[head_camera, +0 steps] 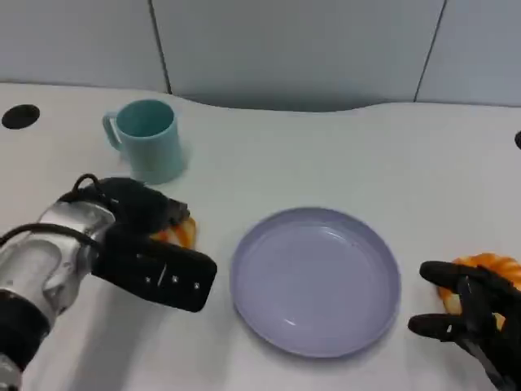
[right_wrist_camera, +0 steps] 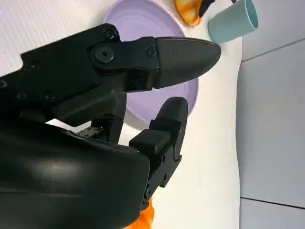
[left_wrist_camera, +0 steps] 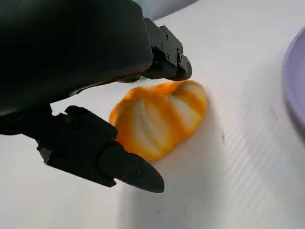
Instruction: Grasp the bread from the table and place it into the plate.
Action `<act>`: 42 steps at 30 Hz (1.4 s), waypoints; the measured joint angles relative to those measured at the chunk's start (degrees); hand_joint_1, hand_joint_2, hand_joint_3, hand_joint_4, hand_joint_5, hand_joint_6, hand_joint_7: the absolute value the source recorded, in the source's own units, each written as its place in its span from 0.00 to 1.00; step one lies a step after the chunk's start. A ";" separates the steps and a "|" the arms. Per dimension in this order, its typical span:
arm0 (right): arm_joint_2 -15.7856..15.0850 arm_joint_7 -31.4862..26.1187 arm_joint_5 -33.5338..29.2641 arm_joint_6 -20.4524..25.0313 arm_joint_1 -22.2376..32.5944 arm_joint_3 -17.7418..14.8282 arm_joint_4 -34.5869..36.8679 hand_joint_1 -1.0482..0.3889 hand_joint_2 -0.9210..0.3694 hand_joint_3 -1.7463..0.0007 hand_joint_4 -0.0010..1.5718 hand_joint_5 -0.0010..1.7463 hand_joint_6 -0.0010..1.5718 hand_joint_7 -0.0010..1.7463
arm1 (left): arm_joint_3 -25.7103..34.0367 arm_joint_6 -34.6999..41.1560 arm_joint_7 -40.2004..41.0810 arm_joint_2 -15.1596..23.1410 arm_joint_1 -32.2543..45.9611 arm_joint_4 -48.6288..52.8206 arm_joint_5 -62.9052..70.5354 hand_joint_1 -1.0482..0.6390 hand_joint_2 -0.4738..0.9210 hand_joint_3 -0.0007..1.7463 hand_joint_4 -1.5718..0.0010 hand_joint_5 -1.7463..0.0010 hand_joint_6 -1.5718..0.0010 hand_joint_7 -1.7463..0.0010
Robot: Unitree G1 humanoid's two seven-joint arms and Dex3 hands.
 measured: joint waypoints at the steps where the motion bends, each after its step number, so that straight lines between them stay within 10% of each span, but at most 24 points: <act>1: 0.00 0.05 0.00 -0.02 0.04 0.00 0.00 0.50 0.00 0.77 0.34 0.58 0.33 0.43 | -0.48 0.11 1.45 -0.43 -0.52 1.69 0.37 0.31 0.89 0.01 1.00 0.81 0.84 0.98; 15: 0.00 0.01 0.01 0.07 0.44 -0.08 -0.30 0.51 0.00 0.77 0.33 0.58 0.33 0.43 | -3.29 0.88 16.24 -8.19 -7.81 25.42 -0.11 0.28 0.88 0.00 1.00 0.90 0.86 1.00; 30: -0.01 0.75 0.13 -0.13 0.57 -0.44 -0.30 0.49 0.00 0.76 0.33 0.59 0.32 0.43 | -5.48 0.47 23.40 -10.09 -10.00 34.29 -0.92 0.35 0.99 0.04 0.96 0.67 0.77 0.98; 33: -0.02 1.04 0.13 -0.20 0.60 -0.48 -0.30 0.49 0.00 0.77 0.33 0.59 0.32 0.43 | -5.31 0.26 24.53 -10.14 -10.07 35.05 -1.92 0.39 1.00 0.09 0.88 0.55 0.68 0.88; 38: -0.02 1.06 0.15 -0.17 0.68 -0.55 -0.41 0.49 0.00 0.77 0.32 0.59 0.31 0.43 | -3.52 -1.27 24.29 -10.20 -10.08 35.94 -4.87 0.44 1.00 0.11 0.79 0.09 0.74 0.32; 41: -0.02 1.08 0.23 -0.18 0.68 -0.56 -0.52 0.49 0.00 0.76 0.32 0.59 0.31 0.43 | -2.46 -2.23 22.77 -9.98 -10.71 36.24 -6.74 0.45 1.00 0.11 0.77 0.06 0.73 0.28; 42: -0.02 1.09 0.24 -0.18 0.68 -0.57 -0.53 0.49 0.00 0.77 0.32 0.59 0.31 0.43 | -2.32 -2.45 22.58 -9.93 -10.84 36.33 -6.94 0.44 1.00 0.07 0.71 0.15 0.65 0.42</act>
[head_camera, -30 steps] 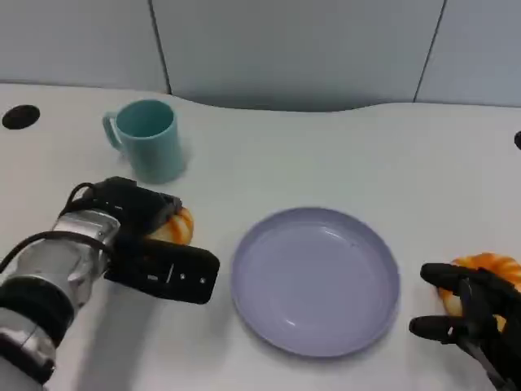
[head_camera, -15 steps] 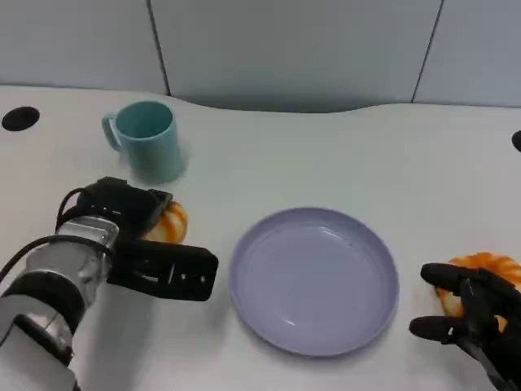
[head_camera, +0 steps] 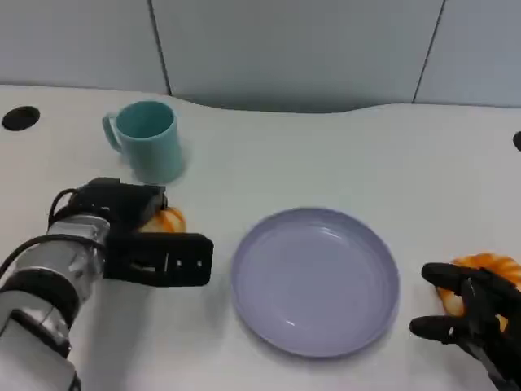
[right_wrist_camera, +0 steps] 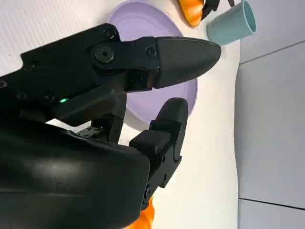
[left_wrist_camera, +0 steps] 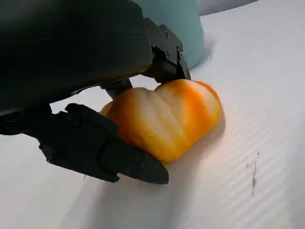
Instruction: Grasp the bread from the table and place it into the plate.
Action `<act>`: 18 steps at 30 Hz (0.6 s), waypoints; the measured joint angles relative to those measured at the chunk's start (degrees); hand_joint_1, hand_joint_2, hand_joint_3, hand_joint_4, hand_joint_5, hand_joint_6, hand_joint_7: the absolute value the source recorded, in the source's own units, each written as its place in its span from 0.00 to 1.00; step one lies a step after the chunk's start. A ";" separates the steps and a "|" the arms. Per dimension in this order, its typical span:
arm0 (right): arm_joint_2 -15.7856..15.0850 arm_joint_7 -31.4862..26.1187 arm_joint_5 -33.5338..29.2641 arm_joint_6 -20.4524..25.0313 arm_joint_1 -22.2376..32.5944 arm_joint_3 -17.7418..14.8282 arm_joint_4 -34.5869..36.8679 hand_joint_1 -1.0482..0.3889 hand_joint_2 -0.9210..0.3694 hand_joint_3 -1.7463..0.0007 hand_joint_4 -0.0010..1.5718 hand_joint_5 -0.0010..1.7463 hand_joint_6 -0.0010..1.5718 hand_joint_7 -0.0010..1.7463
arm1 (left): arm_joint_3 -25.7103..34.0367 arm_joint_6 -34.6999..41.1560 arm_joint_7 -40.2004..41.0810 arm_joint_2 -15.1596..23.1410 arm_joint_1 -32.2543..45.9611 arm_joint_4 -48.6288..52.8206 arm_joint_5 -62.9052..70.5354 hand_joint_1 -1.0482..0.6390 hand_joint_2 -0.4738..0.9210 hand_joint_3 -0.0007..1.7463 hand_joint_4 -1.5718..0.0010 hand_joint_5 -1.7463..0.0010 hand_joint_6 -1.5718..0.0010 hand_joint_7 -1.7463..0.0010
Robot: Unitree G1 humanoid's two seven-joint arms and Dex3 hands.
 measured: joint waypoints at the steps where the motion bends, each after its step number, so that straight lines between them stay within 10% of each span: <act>1: 0.00 0.00 0.01 0.00 0.00 -0.03 0.00 0.49 0.00 0.77 0.32 0.59 0.31 0.44 | 0.13 -0.09 -0.27 0.00 -0.12 0.05 -0.14 0.43 1.00 0.04 0.68 0.20 0.58 0.55; 8: -0.28 0.01 0.06 0.00 -0.01 -0.05 -0.15 0.48 0.00 0.77 0.32 0.60 0.31 0.44 | 0.24 0.15 -0.86 -0.15 -0.64 0.12 -0.29 0.40 1.00 0.03 0.60 0.32 0.41 0.81; 13: -0.28 0.01 0.21 0.07 -0.05 -0.18 -0.16 0.49 0.00 0.77 0.32 0.60 0.30 0.45 | 2.63 -1.92 2.34 -0.04 0.38 0.02 -2.85 0.42 1.00 0.09 0.61 0.26 0.40 0.82; 16: -0.32 -0.01 0.17 0.09 -0.08 -0.17 -0.16 0.49 0.00 0.76 0.32 0.60 0.30 0.45 | 4.11 -3.59 2.58 0.40 1.14 -0.52 -4.55 0.43 1.00 0.11 0.64 0.09 0.55 0.44; 18: -0.34 -0.01 0.19 0.10 -0.09 -0.19 -0.16 0.49 0.00 0.77 0.32 0.60 0.30 0.45 | 4.86 -5.60 3.64 1.02 1.93 -1.15 -5.62 0.44 1.00 0.12 0.65 0.10 0.63 0.38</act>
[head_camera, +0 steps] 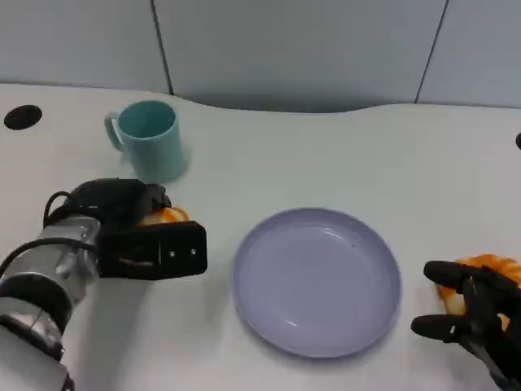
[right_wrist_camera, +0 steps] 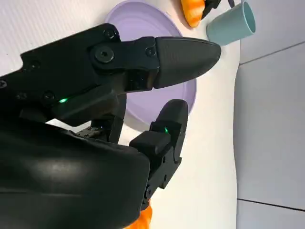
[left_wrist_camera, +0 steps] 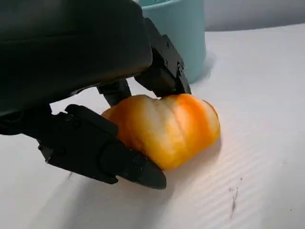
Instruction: Grasp the bread from the table and place it into the plate.
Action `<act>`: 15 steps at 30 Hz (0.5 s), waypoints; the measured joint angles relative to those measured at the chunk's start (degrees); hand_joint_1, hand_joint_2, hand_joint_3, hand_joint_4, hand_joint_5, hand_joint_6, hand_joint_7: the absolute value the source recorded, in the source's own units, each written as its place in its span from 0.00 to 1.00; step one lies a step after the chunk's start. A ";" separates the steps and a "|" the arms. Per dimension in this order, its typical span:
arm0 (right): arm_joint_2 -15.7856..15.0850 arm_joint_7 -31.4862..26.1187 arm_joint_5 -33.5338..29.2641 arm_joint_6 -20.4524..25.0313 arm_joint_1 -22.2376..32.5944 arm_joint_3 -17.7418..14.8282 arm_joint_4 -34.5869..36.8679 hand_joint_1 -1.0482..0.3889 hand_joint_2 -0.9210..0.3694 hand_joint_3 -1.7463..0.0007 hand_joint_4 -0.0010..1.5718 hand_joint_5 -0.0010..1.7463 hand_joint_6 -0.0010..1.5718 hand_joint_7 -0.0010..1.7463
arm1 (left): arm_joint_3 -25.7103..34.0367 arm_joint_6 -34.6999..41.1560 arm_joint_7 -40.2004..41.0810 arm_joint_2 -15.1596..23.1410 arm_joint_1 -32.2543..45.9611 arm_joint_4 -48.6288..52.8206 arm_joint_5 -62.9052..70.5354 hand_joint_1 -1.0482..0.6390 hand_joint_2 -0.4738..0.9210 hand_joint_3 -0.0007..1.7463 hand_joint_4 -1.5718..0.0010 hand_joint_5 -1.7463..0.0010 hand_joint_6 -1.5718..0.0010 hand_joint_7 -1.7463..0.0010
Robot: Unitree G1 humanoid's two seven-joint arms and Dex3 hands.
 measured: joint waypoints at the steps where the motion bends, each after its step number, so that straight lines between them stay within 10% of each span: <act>1: 0.00 0.00 0.02 0.01 -0.03 0.00 0.00 0.49 0.00 0.76 0.32 0.60 0.30 0.45 | 0.51 -1.11 0.43 0.22 0.36 -0.33 -0.55 0.44 1.00 0.11 0.65 0.15 0.61 0.46; 5: -0.06 0.21 0.06 -0.02 -0.10 -0.01 0.01 0.49 0.00 0.76 0.32 0.60 0.29 0.45 | 2.34 -3.72 0.72 0.88 2.13 -2.62 -2.61 0.46 1.00 0.11 0.70 0.07 0.66 0.31; 7: -0.09 0.44 0.08 -0.02 -0.17 0.00 0.01 0.49 0.00 0.76 0.32 0.60 0.30 0.46 | 3.43 -4.76 0.71 1.32 2.74 -3.65 -3.52 0.51 0.98 0.10 0.55 0.01 0.64 0.07; 15: -0.08 0.43 0.21 0.22 -0.68 -0.19 0.10 0.48 0.00 0.76 0.32 0.60 0.30 0.47 | 8.45 -15.17 0.60 5.09 7.88 -11.88 -8.17 0.52 0.94 0.09 0.50 0.00 0.65 0.00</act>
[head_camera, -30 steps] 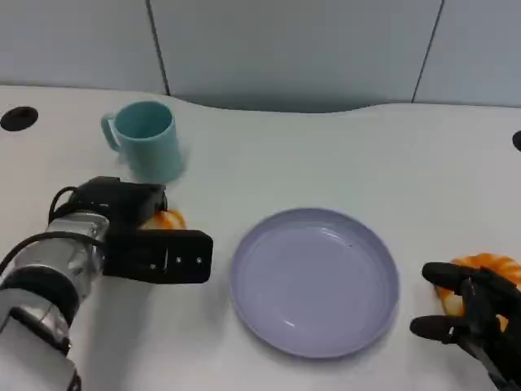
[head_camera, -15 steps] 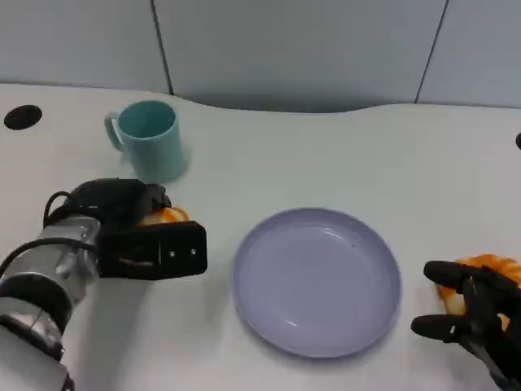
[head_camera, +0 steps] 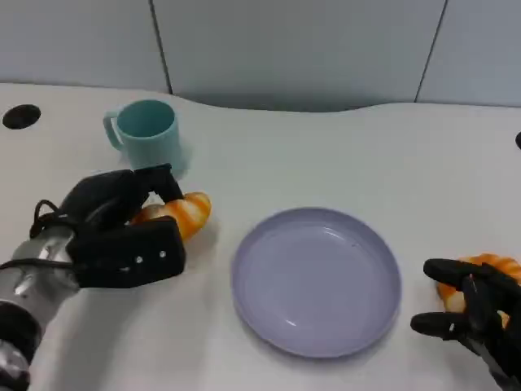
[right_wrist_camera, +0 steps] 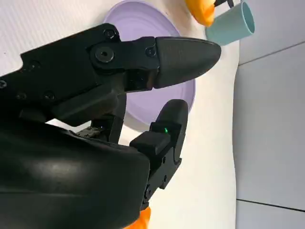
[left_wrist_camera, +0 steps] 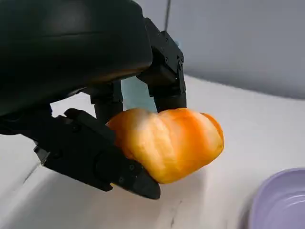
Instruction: Grasp the bread from the table and place it into the plate.
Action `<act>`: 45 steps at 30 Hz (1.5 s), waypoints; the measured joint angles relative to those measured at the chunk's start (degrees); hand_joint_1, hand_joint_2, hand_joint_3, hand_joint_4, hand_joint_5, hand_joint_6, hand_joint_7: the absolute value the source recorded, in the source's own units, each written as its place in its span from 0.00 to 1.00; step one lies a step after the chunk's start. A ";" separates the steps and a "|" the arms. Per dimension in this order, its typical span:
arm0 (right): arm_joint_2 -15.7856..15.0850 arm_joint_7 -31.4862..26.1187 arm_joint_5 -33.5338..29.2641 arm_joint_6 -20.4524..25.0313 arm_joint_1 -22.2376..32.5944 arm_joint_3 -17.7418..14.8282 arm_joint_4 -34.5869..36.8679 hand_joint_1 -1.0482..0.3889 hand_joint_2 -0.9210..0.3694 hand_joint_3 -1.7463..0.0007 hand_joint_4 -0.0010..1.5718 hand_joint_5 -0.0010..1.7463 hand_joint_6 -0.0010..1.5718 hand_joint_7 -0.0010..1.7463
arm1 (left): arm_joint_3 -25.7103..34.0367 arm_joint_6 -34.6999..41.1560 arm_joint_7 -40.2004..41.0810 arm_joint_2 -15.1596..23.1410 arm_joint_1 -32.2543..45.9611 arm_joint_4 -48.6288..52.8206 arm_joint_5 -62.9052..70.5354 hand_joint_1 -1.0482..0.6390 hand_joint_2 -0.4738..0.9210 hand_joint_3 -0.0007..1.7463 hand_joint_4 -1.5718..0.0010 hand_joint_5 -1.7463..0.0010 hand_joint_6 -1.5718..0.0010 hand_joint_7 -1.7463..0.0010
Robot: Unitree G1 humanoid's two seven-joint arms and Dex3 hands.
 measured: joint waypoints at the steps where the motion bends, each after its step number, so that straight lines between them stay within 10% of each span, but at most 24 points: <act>1: 0.00 0.00 0.00 -0.01 -0.12 -0.01 0.06 0.48 0.00 0.76 0.32 0.60 0.30 0.47 | 0.60 -1.29 -0.04 0.72 0.47 -1.41 -0.50 0.52 0.95 0.09 0.49 0.00 0.65 0.00; 13: -0.01 0.06 -0.03 -0.01 -0.60 -0.01 0.32 0.48 0.00 0.76 0.32 0.60 0.29 0.47 | 3.90 -8.31 -0.68 3.11 3.62 -14.93 -2.02 0.54 0.96 0.10 0.51 0.00 0.68 0.00; 26: 0.01 0.08 0.00 -0.03 -0.70 0.00 0.57 0.48 0.00 0.76 0.32 0.60 0.29 0.48 | 0.49 -17.94 -22.68 -1.37 -0.78 -16.39 -8.66 0.52 0.98 0.11 0.50 0.00 0.66 0.00; 45: 0.09 -0.45 -0.16 -0.09 -0.65 0.24 0.55 0.49 0.00 0.76 0.32 0.60 0.28 0.48 | -10.89 -24.79 -12.93 -8.66 -10.29 -0.38 9.66 0.43 0.96 0.17 0.59 0.00 0.73 0.00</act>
